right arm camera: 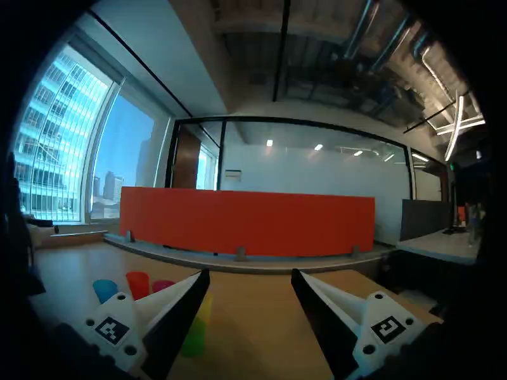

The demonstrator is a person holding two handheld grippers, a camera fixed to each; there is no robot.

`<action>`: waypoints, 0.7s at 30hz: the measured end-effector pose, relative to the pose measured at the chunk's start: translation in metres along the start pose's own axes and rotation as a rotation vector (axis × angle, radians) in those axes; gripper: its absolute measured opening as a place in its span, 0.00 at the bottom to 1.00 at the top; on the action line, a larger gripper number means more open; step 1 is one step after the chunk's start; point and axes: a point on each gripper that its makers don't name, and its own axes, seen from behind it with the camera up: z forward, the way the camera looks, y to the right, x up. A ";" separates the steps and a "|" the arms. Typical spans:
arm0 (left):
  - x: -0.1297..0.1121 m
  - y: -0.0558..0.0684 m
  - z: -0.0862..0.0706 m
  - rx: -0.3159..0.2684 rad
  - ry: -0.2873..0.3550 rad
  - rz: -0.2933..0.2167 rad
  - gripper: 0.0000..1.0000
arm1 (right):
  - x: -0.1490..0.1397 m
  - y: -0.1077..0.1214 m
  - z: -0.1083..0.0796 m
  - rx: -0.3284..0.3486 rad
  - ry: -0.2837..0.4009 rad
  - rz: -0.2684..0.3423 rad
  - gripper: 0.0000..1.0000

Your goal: Pour water

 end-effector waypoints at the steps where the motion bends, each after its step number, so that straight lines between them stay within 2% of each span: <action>1: -0.003 -0.001 0.000 0.005 -0.002 0.001 0.87 | -0.001 0.000 0.000 -0.002 0.000 -0.003 1.00; 12: -0.036 -0.014 0.005 0.024 -0.007 -0.008 0.88 | -0.008 0.011 -0.004 -0.033 -0.021 0.019 1.00; 21: -0.051 -0.021 0.011 0.025 -0.008 -0.016 0.87 | -0.015 0.013 -0.007 -0.045 -0.047 0.010 1.00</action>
